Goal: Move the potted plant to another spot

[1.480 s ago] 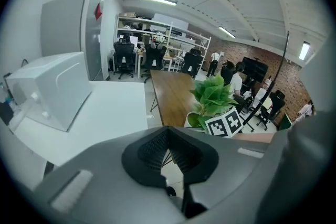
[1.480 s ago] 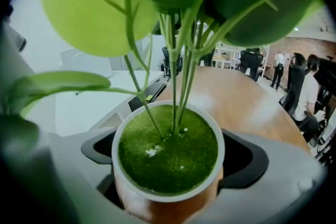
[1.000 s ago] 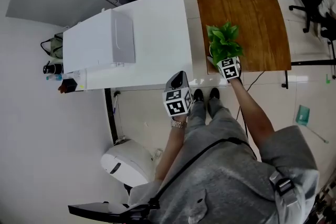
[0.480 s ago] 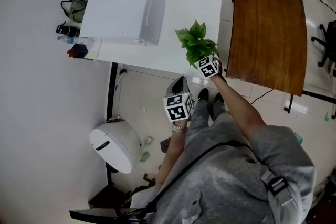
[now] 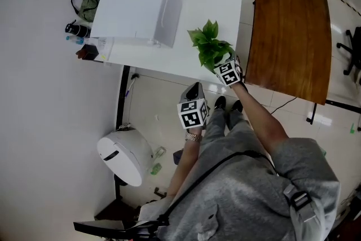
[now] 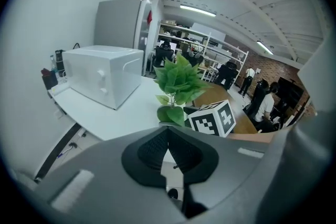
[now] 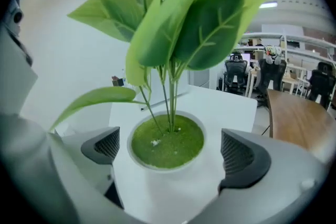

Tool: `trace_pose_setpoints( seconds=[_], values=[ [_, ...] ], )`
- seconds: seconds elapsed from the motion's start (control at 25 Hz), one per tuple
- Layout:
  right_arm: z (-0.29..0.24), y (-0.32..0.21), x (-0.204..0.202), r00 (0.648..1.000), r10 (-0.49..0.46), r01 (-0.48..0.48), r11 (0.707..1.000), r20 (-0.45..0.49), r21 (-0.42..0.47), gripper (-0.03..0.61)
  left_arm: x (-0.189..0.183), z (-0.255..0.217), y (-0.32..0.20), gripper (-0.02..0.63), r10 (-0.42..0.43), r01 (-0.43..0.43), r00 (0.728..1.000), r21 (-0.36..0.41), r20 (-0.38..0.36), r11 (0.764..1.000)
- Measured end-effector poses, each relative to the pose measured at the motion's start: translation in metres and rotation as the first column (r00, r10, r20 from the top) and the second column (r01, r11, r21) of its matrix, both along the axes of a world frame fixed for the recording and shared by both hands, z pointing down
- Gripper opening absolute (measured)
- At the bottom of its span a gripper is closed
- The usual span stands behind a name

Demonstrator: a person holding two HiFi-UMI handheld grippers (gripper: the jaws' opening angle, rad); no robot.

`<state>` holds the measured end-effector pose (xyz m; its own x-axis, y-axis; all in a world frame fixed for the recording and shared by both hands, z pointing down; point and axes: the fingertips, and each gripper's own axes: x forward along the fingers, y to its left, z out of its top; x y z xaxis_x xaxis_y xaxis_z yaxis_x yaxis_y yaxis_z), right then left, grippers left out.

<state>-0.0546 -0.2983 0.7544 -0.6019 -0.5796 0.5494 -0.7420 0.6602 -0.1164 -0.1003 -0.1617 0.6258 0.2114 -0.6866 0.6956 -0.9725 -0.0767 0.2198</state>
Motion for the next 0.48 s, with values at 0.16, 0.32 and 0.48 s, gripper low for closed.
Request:
trace_pose_setpoints(
  seconds=[0.16, 0.32, 0.48],
  values=[
    [-0.001, 0.032, 0.055, 0.993, 0.118, -0.117, 0.991, 0.002, -0.056, 0.524, 0.04, 0.001, -0.005, 0.017, 0.106, -0.107, 0.994, -0.01, -0.026, 0.994],
    [-0.024, 0.068, 0.13, 0.941, 0.334, -0.331, 0.942, 0.054, -0.054, 0.002, 0.088, 0.004, -0.013, 0.017, 0.246, -0.246, 0.969, -0.004, -0.035, 0.969],
    [-0.057, 0.11, 0.158, 0.894, 0.438, -0.425, 0.896, 0.094, -0.13, 0.002, 0.137, -0.016, -0.007, 0.017, 0.392, -0.389, 0.917, 0.05, -0.075, 0.92]
  ],
)
